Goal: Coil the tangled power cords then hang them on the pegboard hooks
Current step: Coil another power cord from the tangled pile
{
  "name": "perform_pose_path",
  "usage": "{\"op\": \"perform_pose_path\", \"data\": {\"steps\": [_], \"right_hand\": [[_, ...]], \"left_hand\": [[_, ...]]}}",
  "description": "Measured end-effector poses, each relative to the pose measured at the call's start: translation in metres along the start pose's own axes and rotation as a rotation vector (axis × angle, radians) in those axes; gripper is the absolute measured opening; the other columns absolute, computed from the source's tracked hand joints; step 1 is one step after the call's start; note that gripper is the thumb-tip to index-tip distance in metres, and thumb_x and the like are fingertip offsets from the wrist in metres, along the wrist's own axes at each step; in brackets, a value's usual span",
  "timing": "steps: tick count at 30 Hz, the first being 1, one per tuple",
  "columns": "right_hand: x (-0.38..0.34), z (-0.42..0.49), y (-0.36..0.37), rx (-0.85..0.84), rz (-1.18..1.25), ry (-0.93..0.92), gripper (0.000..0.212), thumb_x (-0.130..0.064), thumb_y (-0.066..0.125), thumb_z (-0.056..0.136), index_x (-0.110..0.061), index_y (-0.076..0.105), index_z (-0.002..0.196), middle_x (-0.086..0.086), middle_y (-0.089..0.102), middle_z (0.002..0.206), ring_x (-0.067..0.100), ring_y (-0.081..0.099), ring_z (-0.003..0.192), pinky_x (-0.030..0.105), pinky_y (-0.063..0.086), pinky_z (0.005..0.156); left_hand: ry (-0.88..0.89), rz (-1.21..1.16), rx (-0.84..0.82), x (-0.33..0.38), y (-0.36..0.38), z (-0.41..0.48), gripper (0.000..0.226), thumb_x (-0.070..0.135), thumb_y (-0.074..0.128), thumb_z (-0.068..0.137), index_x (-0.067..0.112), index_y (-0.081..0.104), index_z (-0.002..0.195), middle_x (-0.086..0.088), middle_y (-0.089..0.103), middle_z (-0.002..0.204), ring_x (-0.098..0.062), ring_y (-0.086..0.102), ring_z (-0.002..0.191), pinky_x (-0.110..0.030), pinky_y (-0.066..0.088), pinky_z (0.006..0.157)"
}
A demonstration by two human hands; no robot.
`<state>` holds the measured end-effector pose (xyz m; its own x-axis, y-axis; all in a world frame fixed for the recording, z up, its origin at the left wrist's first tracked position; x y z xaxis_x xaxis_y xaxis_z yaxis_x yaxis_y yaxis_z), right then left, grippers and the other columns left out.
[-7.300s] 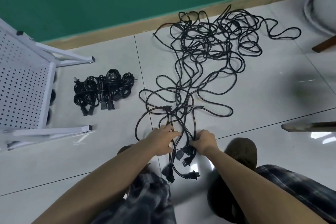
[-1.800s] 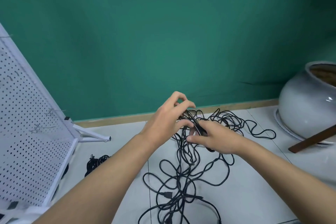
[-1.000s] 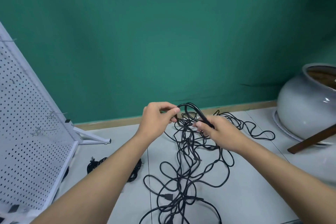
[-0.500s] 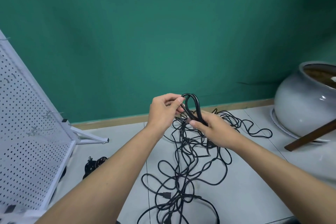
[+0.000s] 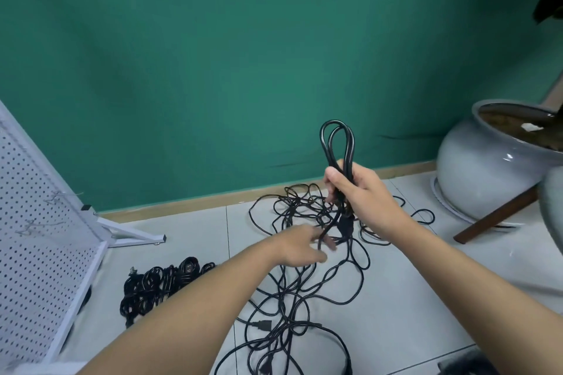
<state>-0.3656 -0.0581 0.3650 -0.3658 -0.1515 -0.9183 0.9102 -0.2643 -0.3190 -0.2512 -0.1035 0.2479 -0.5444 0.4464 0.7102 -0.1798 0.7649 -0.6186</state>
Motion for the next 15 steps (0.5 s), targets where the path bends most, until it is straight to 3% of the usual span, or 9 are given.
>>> {"op": "perform_pose_path", "data": {"steps": [2, 4, 7, 9, 11, 13, 15], "right_hand": [[0.004, -0.002, -0.004, 0.014, -0.027, 0.017, 0.027, -0.024, 0.055, 0.107, -0.014, 0.058, 0.082, -0.001, 0.056, 0.072, 0.018, 0.059, 0.064, 0.036, 0.054, 0.069], [0.014, -0.004, -0.011, 0.061, -0.112, 0.045, 0.031, -0.03, 0.057, 0.105, -0.011, 0.055, 0.081, -0.002, 0.052, 0.065, 0.021, 0.057, 0.057, 0.044, 0.052, 0.066], [0.025, -0.008, -0.026, 0.156, -0.294, 0.114, 0.035, -0.037, 0.055, 0.105, -0.006, 0.057, 0.09, -0.005, 0.044, 0.06, 0.036, 0.063, 0.062, 0.035, 0.047, 0.058], [0.032, -0.009, -0.03, 0.16, -0.353, 0.188, 0.034, -0.036, 0.054, 0.105, -0.005, 0.059, 0.092, -0.006, 0.044, 0.06, 0.032, 0.067, 0.062, 0.024, 0.04, 0.049], [0.035, -0.008, -0.03, 0.141, -0.424, 0.236, 0.035, -0.037, 0.053, 0.106, -0.006, 0.059, 0.089, -0.006, 0.045, 0.061, 0.028, 0.066, 0.062, 0.026, 0.037, 0.05], [0.036, -0.007, -0.025, 0.099, -0.485, 0.265, 0.039, -0.039, 0.054, 0.105, -0.01, 0.056, 0.08, -0.006, 0.044, 0.061, 0.023, 0.053, 0.059, 0.028, 0.031, 0.053], [0.031, -0.007, -0.017, 0.022, -0.54, 0.24, 0.043, -0.044, 0.053, 0.105, -0.015, 0.047, 0.074, -0.005, 0.044, 0.061, 0.013, 0.043, 0.055, 0.025, 0.028, 0.051]], "left_hand": [[-0.001, 0.073, -0.009, -0.008, 0.008, 0.002, 0.009, 0.028, 0.06, 0.091, 0.03, 0.067, 0.097, 0.008, 0.071, 0.108, -0.013, 0.063, 0.101, -0.043, 0.051, 0.102], [-0.017, 0.116, 0.024, -0.019, 0.002, -0.001, 0.011, 0.032, 0.061, 0.096, 0.025, 0.064, 0.088, 0.004, 0.071, 0.094, -0.018, 0.063, 0.088, -0.047, 0.053, 0.095], [-0.057, 0.11, 0.137, -0.037, -0.024, -0.014, 0.023, 0.037, 0.063, 0.1, 0.028, 0.061, 0.078, 0.0, 0.074, 0.092, -0.019, 0.069, 0.09, -0.042, 0.056, 0.091], [-0.035, 0.115, 0.232, -0.037, -0.044, -0.028, 0.023, 0.042, 0.063, 0.1, 0.031, 0.062, 0.08, 0.0, 0.073, 0.09, -0.018, 0.07, 0.088, -0.039, 0.056, 0.087], [0.041, 0.118, 0.326, -0.027, -0.059, -0.04, 0.021, 0.041, 0.062, 0.101, 0.028, 0.062, 0.084, -0.001, 0.069, 0.084, -0.017, 0.066, 0.077, -0.034, 0.053, 0.075], [0.154, 0.148, 0.421, -0.01, -0.07, -0.052, 0.019, 0.038, 0.062, 0.102, 0.026, 0.062, 0.087, 0.001, 0.062, 0.081, -0.013, 0.054, 0.072, -0.028, 0.043, 0.067], [0.254, 0.18, 0.511, 0.007, -0.078, -0.063, 0.016, 0.035, 0.062, 0.102, 0.025, 0.064, 0.09, 0.006, 0.059, 0.083, -0.008, 0.05, 0.075, -0.023, 0.038, 0.068]]}}
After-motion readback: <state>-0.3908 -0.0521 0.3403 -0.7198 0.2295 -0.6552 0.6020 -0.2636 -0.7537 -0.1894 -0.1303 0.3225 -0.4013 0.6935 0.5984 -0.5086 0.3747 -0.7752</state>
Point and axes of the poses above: each hand's wrist, its own z-axis towards the middle knuckle, its own y-axis out of the palm, x = y × z, the point moved 6 cm from there along z, towards the middle knuckle
